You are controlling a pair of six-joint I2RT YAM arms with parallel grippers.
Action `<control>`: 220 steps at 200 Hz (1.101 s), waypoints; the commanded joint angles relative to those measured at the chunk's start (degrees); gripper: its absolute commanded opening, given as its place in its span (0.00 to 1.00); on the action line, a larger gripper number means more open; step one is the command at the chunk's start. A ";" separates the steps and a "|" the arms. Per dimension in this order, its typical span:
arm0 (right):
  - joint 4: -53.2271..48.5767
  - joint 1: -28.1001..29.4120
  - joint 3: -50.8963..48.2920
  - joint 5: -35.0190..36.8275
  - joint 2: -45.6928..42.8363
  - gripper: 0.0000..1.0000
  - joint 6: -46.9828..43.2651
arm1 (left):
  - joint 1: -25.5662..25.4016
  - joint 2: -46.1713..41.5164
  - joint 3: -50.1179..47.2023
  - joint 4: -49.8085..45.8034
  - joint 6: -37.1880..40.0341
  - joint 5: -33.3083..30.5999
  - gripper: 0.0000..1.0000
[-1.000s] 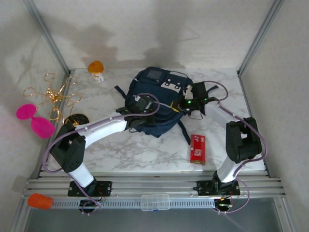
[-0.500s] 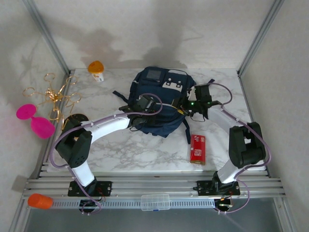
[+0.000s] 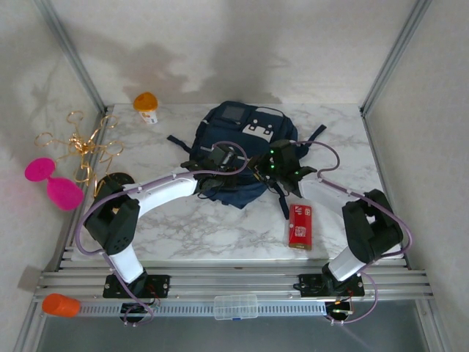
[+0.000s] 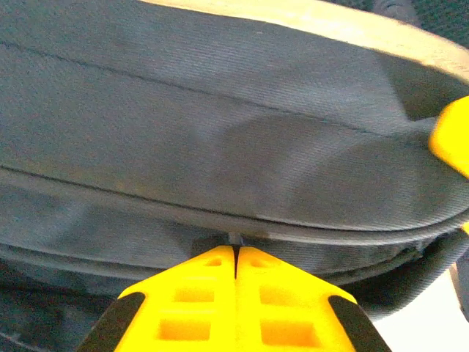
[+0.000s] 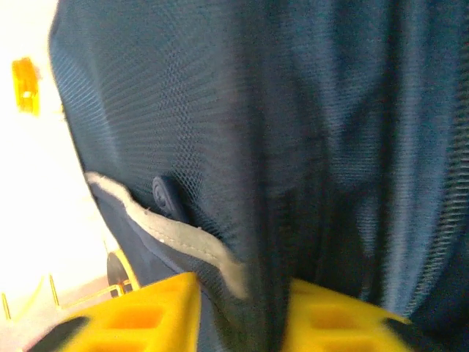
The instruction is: Pack books, pencil case, and school supplies into a backpack
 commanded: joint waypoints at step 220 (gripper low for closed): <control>-23.65 -20.43 17.44 -25.49 2.73 0.00 -46.89 | -2.68 -8.84 -9.86 -10.56 -2.87 -11.12 0.00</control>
